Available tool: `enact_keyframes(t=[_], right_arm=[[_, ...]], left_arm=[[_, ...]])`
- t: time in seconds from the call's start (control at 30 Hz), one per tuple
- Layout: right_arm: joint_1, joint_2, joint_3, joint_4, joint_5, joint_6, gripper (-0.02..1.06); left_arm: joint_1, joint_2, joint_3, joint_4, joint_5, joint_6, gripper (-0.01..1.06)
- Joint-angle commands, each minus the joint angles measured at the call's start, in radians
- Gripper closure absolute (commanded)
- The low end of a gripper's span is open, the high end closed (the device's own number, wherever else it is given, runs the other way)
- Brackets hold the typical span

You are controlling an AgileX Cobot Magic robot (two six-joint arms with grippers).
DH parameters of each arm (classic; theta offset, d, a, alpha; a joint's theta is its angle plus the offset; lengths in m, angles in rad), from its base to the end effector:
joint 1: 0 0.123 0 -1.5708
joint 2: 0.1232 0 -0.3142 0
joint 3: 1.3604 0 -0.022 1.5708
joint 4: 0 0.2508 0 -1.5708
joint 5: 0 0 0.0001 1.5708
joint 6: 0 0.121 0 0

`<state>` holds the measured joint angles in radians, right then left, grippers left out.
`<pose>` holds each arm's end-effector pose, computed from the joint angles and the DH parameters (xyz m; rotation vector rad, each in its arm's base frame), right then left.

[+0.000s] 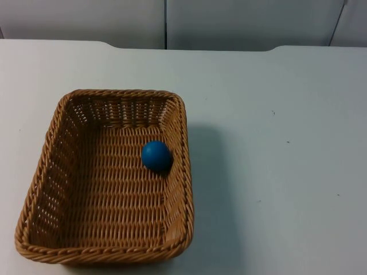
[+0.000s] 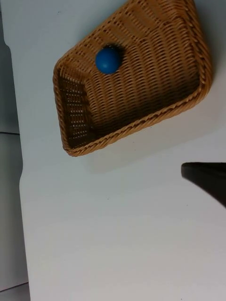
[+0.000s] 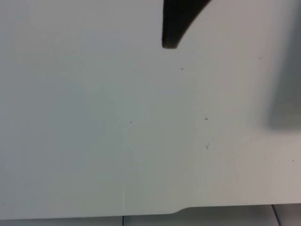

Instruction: Pick up the basket with the left hand and place the ball into the basket with the right hand.

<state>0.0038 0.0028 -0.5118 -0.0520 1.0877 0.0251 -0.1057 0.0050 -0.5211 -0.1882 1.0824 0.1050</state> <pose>-0.0100 -0.0056 0.2644 0.0255 2.0613 -0.0446 -0.0134 -0.0187 0.2693 0.2277 2.0302 -0.2257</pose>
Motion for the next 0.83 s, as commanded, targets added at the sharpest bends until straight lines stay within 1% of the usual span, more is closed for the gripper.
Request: enact_keyframes(t=[0.0,0.17,0.3,0.43,0.7,0.8], right_arm=[[-0.006,-0.003,0.004,-0.001,-0.01,0.001,0.0],[-0.006,-0.003,0.004,-0.001,-0.01,0.001,0.0],[-0.006,-0.003,0.004,-0.001,-0.01,0.001,0.0],[-0.006,-0.003,0.004,-0.001,-0.01,0.001,0.0],[-0.006,-0.003,0.004,-0.001,-0.01,0.001,0.0],[-0.006,-0.003,0.004,-0.001,-0.01,0.001,0.0]], left_arm=[[-0.001,-0.005,0.008,0.003,-0.012,-0.003,0.0],[0.002,-0.005,0.008,0.003,-0.012,-0.003,0.0],[0.061,-0.005,0.008,0.003,-0.012,-0.003,0.0],[0.083,-0.005,0.008,0.003,-0.012,-0.003,0.0],[0.085,-0.005,0.008,0.003,-0.012,-0.003,0.0],[0.085,-0.005,0.008,0.02,-0.002,0.053,0.0]])
